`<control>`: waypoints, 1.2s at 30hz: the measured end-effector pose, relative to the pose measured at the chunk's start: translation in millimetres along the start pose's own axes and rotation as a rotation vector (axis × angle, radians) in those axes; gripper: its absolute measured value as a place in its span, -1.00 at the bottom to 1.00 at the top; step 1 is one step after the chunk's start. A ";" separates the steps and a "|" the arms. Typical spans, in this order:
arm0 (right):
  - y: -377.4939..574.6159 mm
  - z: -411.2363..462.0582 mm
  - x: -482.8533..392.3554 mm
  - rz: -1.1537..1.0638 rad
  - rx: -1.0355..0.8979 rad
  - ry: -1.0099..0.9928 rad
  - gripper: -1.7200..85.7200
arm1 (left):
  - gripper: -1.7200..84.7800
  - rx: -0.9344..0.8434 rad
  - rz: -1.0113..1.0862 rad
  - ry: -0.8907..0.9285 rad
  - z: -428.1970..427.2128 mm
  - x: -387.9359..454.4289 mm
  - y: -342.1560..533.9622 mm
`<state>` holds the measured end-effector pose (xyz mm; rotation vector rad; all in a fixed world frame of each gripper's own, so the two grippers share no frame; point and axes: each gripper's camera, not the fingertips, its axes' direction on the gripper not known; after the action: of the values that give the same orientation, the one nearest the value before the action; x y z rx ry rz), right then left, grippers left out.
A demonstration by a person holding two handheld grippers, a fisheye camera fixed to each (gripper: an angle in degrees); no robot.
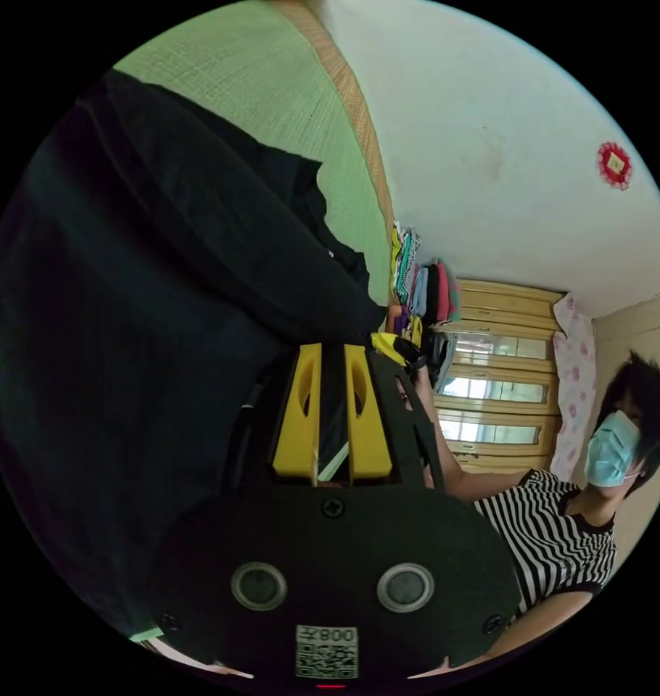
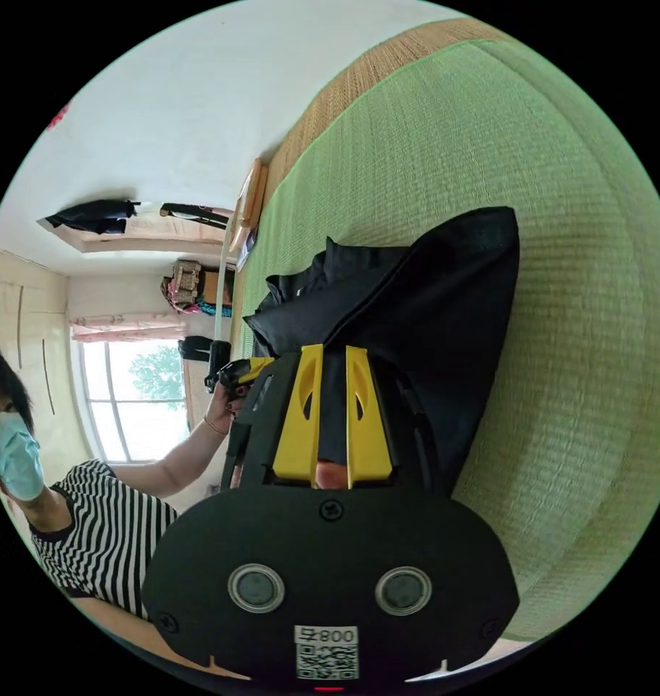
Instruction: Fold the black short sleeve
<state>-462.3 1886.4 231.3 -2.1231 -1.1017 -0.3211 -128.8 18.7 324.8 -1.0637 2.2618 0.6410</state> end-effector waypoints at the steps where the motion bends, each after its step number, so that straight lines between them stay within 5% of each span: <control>1: -3.3 2.6 1.3 0.005 -0.002 0.003 -0.82 | -0.82 -0.003 0.001 0.000 1.0 1.5 0.0; 14: -56.3 -9.0 -13.2 -0.034 0.088 -0.140 -0.87 | -0.85 -0.146 0.108 -0.129 38.6 48.4 -8.6; 23: -61.3 -25.5 -27.7 -0.049 0.120 -0.119 -0.84 | -0.90 -0.024 0.215 -0.396 28.0 84.5 -33.3; 36: -2.3 -0.8 -70.0 -0.138 0.026 0.078 -0.85 | -0.93 0.182 0.236 -0.517 3.8 90.4 7.2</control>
<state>-506.5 1843.9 197.4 -1.9992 -1.2025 -0.4477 -181.6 -23.2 264.1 -0.4745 1.9508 0.6953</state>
